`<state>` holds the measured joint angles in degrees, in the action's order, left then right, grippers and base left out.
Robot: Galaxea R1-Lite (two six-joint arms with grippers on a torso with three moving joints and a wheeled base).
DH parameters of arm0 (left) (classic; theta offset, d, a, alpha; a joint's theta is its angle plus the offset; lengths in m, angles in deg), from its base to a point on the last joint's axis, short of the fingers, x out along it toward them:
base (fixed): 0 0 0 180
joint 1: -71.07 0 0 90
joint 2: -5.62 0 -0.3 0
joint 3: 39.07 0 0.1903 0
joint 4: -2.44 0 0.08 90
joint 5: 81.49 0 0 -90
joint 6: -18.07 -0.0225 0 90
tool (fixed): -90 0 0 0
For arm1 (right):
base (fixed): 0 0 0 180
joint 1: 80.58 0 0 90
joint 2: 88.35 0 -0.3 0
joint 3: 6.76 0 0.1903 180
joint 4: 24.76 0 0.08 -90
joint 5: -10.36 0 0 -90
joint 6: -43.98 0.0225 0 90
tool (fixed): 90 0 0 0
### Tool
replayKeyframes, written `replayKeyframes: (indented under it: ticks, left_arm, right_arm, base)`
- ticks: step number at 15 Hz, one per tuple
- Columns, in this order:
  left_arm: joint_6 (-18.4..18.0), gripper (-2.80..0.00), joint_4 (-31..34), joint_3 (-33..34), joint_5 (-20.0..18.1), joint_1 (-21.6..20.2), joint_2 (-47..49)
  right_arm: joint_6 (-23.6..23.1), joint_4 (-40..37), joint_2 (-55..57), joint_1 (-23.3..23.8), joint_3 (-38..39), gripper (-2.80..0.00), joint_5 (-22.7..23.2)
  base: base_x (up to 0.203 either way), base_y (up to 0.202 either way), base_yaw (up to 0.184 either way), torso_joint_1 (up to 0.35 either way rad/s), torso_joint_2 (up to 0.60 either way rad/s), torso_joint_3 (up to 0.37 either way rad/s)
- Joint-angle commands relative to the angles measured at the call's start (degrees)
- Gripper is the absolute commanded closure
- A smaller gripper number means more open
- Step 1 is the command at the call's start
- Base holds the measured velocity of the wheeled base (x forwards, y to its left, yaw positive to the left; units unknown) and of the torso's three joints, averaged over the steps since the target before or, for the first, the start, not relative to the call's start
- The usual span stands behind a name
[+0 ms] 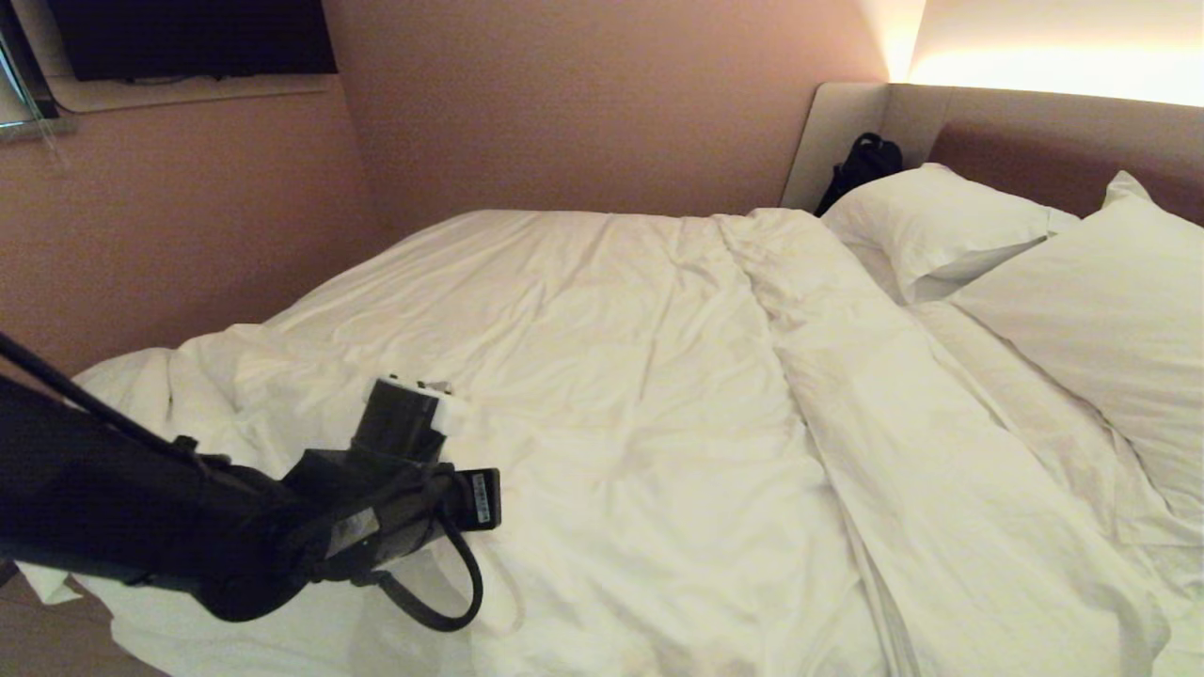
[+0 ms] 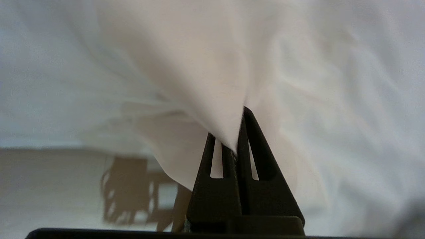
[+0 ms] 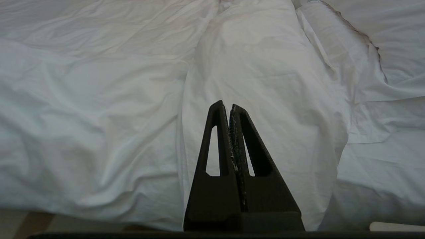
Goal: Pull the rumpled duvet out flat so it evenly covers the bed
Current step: Flatten the corners of the folded blanket
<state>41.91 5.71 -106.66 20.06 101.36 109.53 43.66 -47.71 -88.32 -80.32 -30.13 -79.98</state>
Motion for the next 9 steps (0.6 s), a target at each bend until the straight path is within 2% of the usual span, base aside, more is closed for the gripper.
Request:
replayKeyframes:
  ticks: [1, 4, 9]
  left_arm:
    - [0.1, 0.0, 6.4, -0.3, 0.0, 3.9, -7.6]
    - [-0.2, 0.0, 15.9, -1.7, 0.1, 6.4, -12.0]
    - [-0.8, 0.0, 25.9, -3.9, 0.1, 7.5, -14.5]
  right_arm:
    - [0.0, 0.0, 0.0, 0.0, 0.0, 0.0, 0.0]
    - [0.0, 0.0, 0.0, 0.0, 0.0, 0.0, 0.0]
    - [0.0, 0.0, 0.0, 0.0, 0.0, 0.0, 0.0]
  base:
    - [0.0, 0.0, 0.0, 0.0, 0.0, 0.0]
    - [0.0, 0.0, 0.0, 0.0, 0.0, 0.0]
    - [0.0, 0.0, 0.0, 0.0, 0.0, 0.0]
